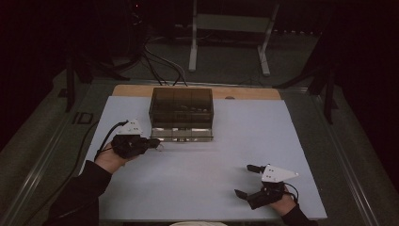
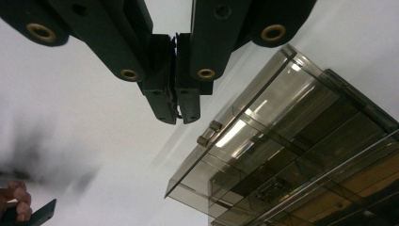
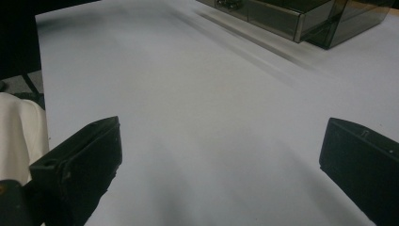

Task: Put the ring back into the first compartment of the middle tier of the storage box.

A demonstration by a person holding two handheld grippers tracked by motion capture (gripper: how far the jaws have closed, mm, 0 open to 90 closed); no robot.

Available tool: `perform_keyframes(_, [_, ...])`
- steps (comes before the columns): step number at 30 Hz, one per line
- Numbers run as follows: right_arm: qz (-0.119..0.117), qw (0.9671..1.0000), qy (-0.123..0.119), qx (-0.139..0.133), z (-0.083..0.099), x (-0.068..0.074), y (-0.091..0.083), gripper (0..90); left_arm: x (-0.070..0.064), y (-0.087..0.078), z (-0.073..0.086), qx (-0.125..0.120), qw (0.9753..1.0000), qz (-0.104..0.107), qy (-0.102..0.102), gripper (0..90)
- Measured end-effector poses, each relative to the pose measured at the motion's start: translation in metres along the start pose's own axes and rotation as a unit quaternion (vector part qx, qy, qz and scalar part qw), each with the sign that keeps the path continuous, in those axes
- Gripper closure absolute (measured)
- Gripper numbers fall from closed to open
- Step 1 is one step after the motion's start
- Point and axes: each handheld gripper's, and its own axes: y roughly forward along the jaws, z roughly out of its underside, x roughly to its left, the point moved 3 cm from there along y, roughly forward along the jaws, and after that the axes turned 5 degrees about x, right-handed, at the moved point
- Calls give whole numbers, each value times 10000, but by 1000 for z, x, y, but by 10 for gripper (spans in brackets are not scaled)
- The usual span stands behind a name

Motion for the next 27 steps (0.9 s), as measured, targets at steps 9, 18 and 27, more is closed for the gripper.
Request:
perform_keyframes(9, [7, 10000, -2, -1, 0, 0, 0, 0, 4, 0, -5, -58, 10000, -18, -30, 900])
perform_keyframes(18, [1, 10000, 10, 13, 0, 0, 0, 0, 7, -2, -13, -105, 9999, -54, -9, 900])
perform_keyframes(27, [3, 10000, 6, 6, 0, 0, 0, 0, 10, -4, -20, -175, 9998, -88, 6, 900])
